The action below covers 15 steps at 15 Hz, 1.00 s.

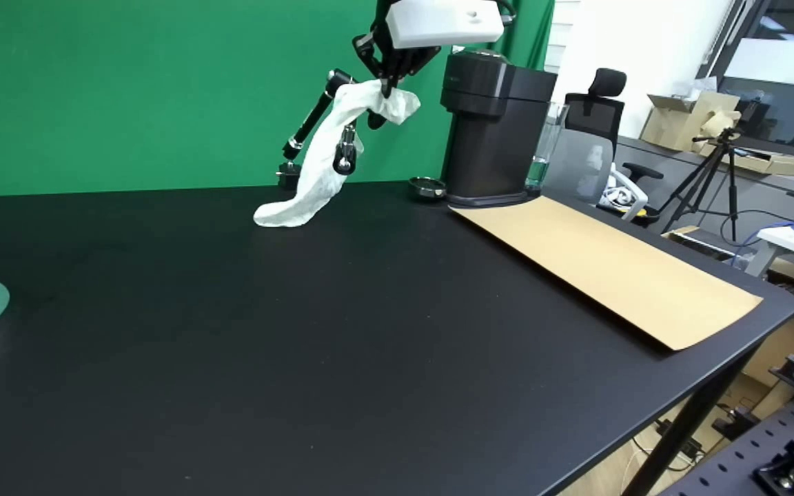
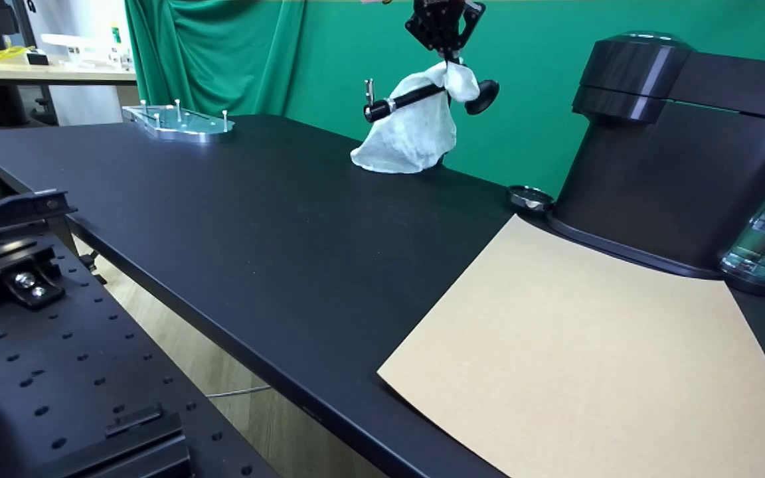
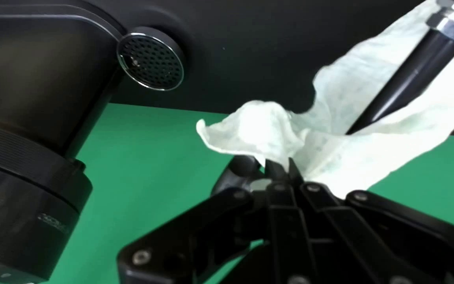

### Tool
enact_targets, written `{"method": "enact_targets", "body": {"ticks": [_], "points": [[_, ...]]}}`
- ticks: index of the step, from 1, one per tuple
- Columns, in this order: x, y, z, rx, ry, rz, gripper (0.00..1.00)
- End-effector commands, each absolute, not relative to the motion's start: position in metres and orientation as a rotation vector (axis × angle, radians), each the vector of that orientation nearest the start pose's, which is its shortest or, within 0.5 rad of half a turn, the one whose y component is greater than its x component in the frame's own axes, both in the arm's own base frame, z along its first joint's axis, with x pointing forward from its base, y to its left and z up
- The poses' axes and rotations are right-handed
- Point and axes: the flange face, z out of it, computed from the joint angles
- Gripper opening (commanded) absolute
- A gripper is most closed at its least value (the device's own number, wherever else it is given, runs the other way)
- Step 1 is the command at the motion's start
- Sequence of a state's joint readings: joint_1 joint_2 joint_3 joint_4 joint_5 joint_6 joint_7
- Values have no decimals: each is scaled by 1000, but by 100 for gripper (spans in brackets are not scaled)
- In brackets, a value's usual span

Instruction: Put the towel on the rack.

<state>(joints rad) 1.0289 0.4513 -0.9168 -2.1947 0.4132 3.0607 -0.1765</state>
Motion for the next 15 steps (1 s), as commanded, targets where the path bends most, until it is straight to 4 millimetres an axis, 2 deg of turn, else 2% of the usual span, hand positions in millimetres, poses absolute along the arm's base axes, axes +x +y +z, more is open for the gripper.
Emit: {"method": "enact_targets", "body": {"ticks": [1,4,7,8,9,15], "points": [[569,27,328,-3166,77,-942,0],[554,6,319,-3197,132,-874,0],[541,-4,312,-3217,155,-827,0],[537,-5,309,-3219,159,-803,27],[534,-6,306,-3228,156,-780,27],[517,-6,293,-3245,118,-661,67]]}}
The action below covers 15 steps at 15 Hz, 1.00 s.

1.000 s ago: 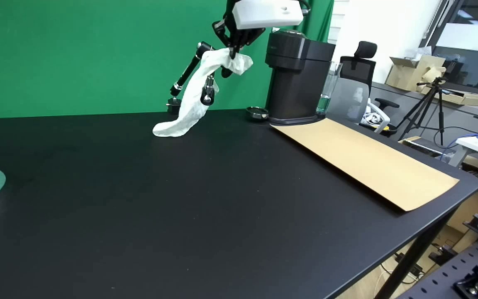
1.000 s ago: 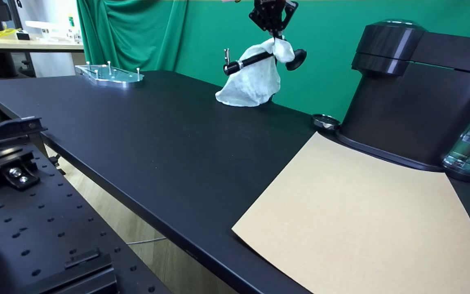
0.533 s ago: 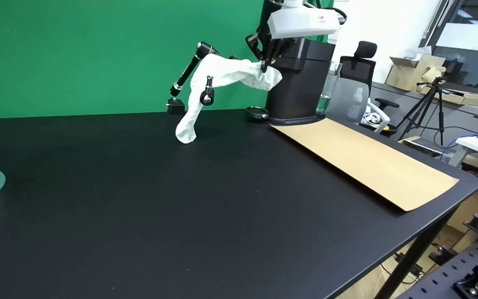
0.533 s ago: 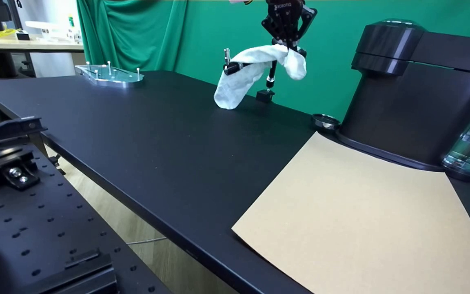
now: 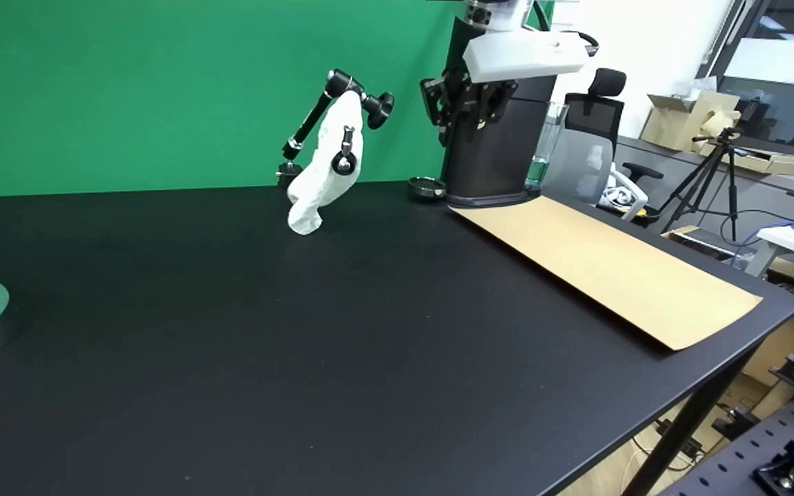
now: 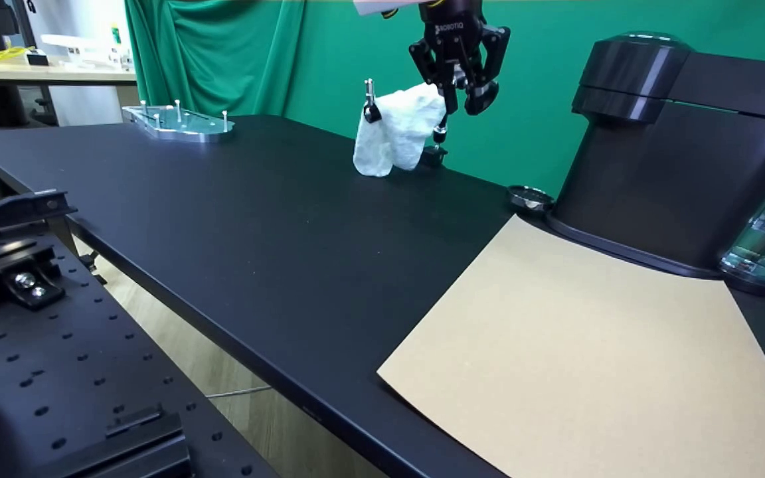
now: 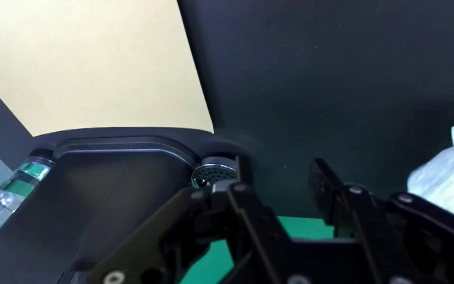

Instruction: Put the towel on the rack.

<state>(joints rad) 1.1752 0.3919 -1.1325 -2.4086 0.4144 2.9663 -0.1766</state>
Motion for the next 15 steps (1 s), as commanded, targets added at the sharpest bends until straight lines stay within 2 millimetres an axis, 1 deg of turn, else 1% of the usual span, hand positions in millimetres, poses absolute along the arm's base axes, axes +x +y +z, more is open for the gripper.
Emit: {"method": "enact_targets", "body": {"ticks": [1,4,5,8,11,15], "points": [[514,-5,291,-3246,93,-644,74],[501,1,286,-3231,-56,-557,94],[496,4,284,-3218,-153,-517,99],[481,13,276,-3185,-417,-412,100],[469,20,271,-3122,-640,-312,100],[456,27,264,-3033,-855,-155,100]]}}
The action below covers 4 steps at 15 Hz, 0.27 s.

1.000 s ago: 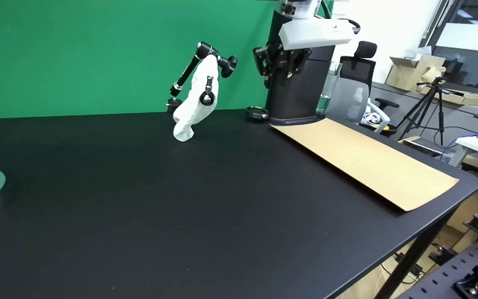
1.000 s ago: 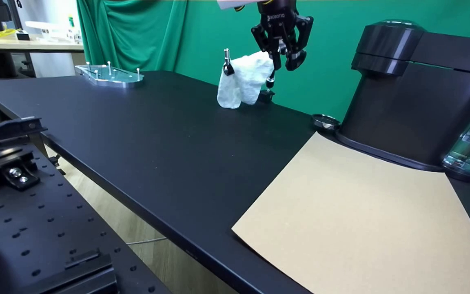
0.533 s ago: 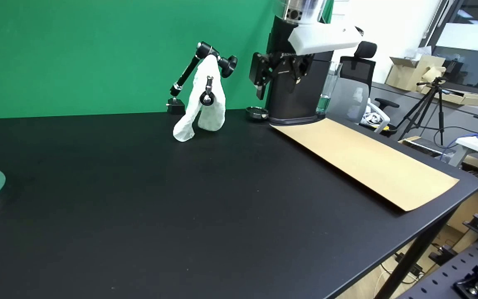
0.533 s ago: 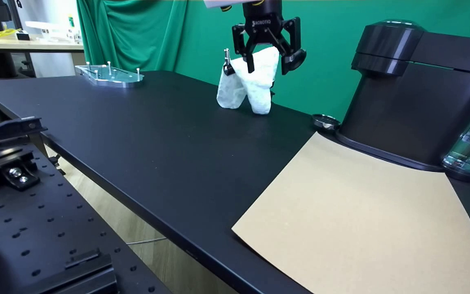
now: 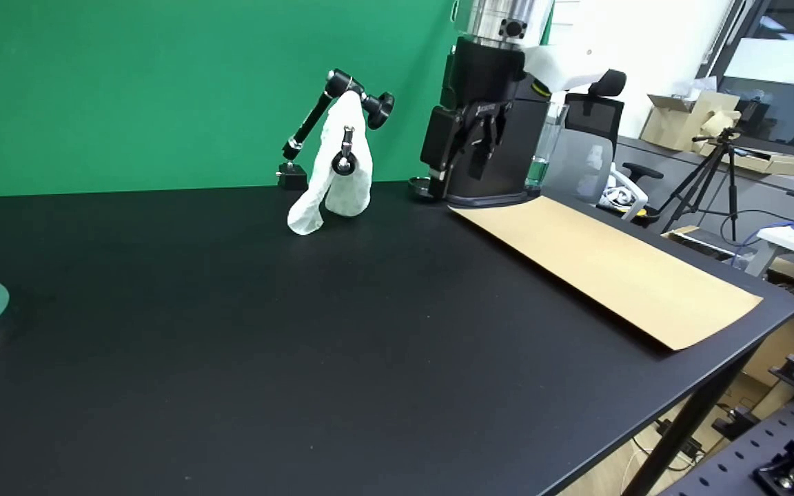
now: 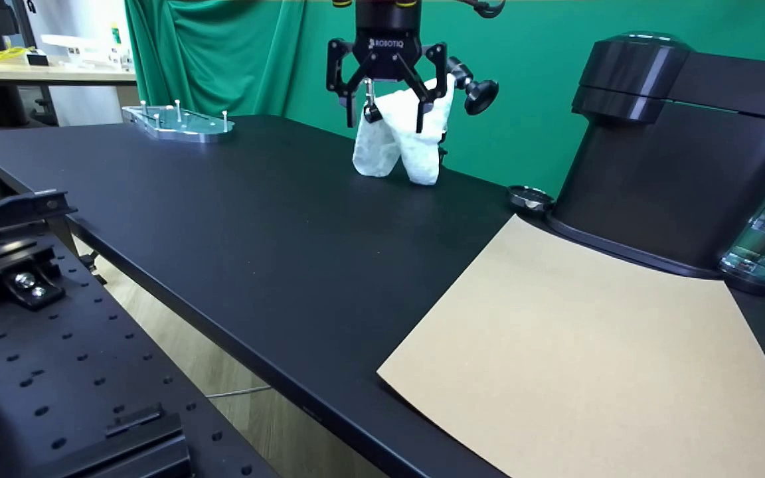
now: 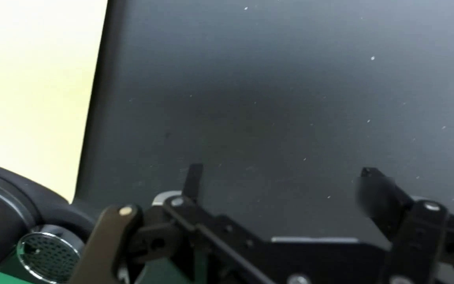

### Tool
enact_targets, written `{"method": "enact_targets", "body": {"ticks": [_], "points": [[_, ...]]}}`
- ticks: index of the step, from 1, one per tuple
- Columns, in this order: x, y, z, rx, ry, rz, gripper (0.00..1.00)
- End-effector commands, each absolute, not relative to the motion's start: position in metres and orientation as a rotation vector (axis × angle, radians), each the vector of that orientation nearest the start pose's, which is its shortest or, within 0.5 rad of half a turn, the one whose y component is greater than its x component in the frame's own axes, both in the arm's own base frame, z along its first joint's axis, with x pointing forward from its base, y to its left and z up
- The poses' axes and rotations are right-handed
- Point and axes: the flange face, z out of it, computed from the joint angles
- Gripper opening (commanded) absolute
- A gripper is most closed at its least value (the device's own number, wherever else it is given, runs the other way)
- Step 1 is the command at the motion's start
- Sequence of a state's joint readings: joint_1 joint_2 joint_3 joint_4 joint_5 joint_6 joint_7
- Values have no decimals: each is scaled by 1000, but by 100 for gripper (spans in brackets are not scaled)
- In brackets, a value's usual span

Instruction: Put the towel on the rack.

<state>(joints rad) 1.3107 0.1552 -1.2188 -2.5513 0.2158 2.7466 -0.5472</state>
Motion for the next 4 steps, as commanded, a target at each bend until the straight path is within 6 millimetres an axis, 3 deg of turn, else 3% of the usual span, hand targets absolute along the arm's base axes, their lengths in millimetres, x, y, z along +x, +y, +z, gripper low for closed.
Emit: {"method": "enact_targets", "body": {"ticks": [1,4], "points": [[453,29,262,-3021,-887,-115,100],[444,31,256,-2978,-971,2,100]]}}
